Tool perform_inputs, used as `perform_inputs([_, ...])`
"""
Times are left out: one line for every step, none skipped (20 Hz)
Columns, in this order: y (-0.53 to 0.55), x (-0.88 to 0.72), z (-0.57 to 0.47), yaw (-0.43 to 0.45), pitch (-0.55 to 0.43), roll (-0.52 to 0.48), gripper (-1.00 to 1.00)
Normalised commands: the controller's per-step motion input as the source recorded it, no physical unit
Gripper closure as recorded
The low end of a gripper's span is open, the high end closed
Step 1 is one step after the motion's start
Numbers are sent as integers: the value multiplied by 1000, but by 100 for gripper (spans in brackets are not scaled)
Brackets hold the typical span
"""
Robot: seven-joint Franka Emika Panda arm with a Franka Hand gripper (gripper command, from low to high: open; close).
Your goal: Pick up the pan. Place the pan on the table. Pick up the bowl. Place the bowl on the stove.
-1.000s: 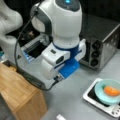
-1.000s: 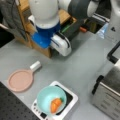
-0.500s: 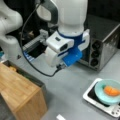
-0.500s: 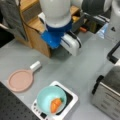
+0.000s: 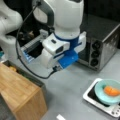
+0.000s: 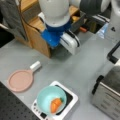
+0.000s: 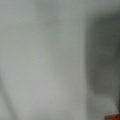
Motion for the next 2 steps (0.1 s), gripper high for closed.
perform_inputs([-128,-189,-111,14,-201,143,-100])
perform_inputs([-110,-182,-117,18,-202,144,-100])
